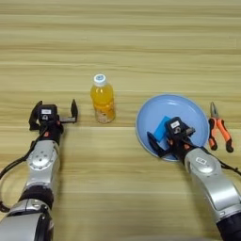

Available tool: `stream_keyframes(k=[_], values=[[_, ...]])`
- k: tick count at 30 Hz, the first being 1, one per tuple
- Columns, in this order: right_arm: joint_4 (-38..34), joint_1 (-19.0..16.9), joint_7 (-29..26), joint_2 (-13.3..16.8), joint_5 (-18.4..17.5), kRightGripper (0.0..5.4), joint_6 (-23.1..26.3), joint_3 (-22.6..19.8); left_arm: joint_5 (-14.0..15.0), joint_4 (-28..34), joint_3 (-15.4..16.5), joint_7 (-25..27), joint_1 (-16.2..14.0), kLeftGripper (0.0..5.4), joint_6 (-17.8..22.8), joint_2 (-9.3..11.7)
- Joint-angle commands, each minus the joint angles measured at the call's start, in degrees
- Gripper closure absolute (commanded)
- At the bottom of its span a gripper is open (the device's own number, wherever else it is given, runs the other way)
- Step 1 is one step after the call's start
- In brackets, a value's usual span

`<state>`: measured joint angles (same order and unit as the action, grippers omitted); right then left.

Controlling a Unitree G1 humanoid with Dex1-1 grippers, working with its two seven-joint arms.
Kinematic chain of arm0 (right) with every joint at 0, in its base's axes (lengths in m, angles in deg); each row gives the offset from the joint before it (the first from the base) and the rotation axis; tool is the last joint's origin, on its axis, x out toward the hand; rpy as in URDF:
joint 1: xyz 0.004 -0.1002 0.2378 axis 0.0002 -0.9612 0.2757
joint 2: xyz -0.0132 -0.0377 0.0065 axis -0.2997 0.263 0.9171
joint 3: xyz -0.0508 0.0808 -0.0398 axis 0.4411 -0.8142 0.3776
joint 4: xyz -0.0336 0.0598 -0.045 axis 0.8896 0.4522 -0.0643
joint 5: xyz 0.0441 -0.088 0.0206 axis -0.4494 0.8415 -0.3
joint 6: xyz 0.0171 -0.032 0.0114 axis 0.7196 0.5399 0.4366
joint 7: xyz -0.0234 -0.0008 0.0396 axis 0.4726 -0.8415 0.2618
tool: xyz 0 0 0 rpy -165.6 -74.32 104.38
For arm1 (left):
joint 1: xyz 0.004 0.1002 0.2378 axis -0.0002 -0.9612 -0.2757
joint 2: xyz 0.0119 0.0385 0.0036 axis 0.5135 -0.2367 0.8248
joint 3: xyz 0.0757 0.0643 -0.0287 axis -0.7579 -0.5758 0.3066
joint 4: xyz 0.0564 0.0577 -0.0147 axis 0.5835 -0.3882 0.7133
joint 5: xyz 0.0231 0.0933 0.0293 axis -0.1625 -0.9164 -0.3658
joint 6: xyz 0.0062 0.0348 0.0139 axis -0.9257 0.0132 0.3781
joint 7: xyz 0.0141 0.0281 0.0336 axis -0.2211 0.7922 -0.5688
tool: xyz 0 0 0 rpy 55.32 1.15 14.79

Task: Move the objects on the table

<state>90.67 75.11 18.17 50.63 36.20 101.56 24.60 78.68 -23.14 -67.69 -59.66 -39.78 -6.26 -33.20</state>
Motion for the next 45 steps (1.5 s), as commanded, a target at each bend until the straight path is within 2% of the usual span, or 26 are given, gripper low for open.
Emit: stream_keyframes(k=[1,16,23,35,45], values=[[2.43,-0.58,0.20,0.17,-0.57,0.79,0.78,-0.91,-0.50,-0.29,-0.05,-0.23,0.39,0.00,-0.41,0.20],[2.87,-0.20,0.09,0.23,-1.16,0.80,-0.84,-1.40,-0.48,-0.32,0.04,-0.25,0.36,0.00,-0.41,0.29],[-2.01,-1.12,0.30,1.09,-0.84,0.80,-0.04,-1.70,-0.56,-0.35,-0.04,-0.34,0.32,0.00,-0.43,0.13],[-6.38,-1.44,0.47,1.78,-1.05,0.80,1.43,-2.32,-0.56,-0.60,-0.12,-0.31,0.48,0.00,-0.40,0.05],[-10.90,-1.76,1.10,3.55,-2.05,0.80,2.57,-6.49,-0.60,-0.82,-0.14,-0.34,0.70,0.00,-0.39,0.03]])
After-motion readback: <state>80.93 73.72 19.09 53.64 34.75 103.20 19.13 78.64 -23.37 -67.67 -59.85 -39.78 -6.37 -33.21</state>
